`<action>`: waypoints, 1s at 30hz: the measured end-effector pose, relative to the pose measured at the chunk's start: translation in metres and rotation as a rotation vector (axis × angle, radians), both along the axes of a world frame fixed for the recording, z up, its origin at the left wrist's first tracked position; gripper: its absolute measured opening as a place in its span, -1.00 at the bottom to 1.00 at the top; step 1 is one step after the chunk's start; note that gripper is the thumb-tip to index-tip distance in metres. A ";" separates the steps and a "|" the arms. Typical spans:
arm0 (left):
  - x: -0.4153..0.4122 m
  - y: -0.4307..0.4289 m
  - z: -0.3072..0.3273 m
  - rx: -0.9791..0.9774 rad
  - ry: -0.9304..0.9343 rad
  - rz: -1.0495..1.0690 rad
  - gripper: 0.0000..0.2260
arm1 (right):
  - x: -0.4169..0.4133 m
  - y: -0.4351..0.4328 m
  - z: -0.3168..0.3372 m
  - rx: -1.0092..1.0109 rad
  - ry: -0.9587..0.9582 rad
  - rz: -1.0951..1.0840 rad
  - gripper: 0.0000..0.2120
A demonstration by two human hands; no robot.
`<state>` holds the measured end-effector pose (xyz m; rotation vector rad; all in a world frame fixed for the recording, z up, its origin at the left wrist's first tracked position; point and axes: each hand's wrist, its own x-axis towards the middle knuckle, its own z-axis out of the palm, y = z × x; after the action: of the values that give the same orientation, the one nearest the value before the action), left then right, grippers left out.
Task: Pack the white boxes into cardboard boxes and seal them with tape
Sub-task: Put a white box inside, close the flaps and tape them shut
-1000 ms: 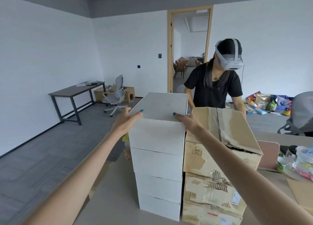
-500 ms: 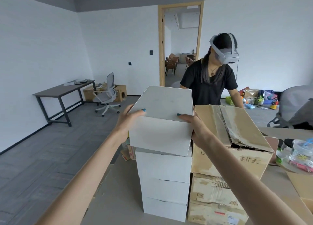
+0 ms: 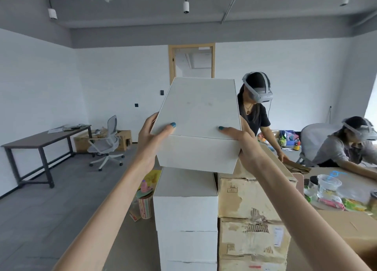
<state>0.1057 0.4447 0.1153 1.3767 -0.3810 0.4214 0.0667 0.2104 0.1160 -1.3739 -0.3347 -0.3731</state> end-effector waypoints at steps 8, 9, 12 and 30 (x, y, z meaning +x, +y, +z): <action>-0.060 -0.076 -0.001 0.017 -0.058 -0.128 -0.59 | -0.092 -0.068 -0.013 -0.032 -0.044 -0.170 -0.55; -0.069 -0.090 -0.003 0.019 -0.059 -0.147 -0.58 | -0.104 -0.079 -0.015 -0.036 -0.043 -0.194 -0.57; -0.096 -0.132 -0.007 0.022 -0.059 -0.203 -0.53 | -0.145 -0.115 -0.022 0.013 -0.040 -0.247 -0.61; -0.311 -0.407 -0.108 0.076 0.065 -0.333 -0.50 | -0.388 -0.384 -0.107 -0.066 0.110 -0.383 -0.46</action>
<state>-0.2049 0.0378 0.0069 1.3666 -0.5668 0.0885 -0.3209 -0.1740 0.0091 -1.5181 0.0107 -0.6037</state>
